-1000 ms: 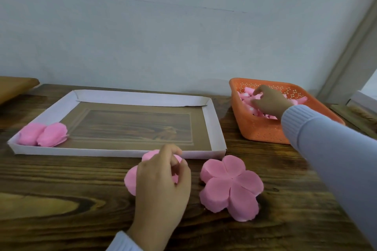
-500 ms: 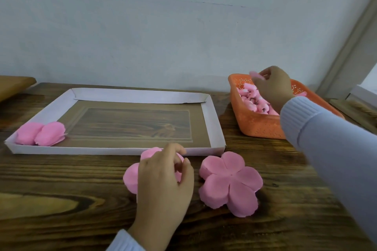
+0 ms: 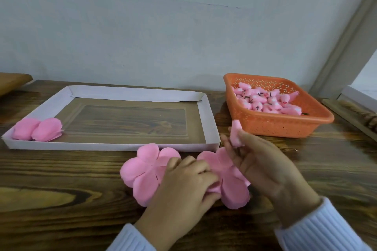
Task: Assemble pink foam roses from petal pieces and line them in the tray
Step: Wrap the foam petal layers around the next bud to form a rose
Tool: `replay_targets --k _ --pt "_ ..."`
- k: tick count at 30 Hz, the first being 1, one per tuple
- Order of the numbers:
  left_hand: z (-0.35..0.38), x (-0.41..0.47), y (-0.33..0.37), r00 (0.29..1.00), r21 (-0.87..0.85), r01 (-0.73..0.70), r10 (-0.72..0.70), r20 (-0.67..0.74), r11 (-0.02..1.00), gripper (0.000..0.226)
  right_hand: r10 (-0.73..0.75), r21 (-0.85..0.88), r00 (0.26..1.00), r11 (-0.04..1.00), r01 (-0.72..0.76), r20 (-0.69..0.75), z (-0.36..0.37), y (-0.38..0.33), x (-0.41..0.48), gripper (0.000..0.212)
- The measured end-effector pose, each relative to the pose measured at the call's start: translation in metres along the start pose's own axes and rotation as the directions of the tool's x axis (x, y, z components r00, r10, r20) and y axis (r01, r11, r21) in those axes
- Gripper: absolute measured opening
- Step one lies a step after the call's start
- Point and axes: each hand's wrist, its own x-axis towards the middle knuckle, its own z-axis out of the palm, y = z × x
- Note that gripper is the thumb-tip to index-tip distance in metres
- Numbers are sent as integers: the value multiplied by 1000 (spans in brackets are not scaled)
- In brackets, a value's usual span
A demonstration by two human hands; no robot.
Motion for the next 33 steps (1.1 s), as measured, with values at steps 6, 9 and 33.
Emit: replay_targets --k 6,9,33 --pt "0 -1 -1 999 -64 46 -47 -9 997 27 -26 -58 1000 998 25 -7 -14 9 4 17" --pt "-2 -2 -3 998 -103 60 -62 -19 993 31 -32 -94 999 995 32 6 -17 9 5 20" --pt "-14 1 0 993 75 57 -65 102 996 24 -81 -60 994 995 86 69 -17 0 -2 22"
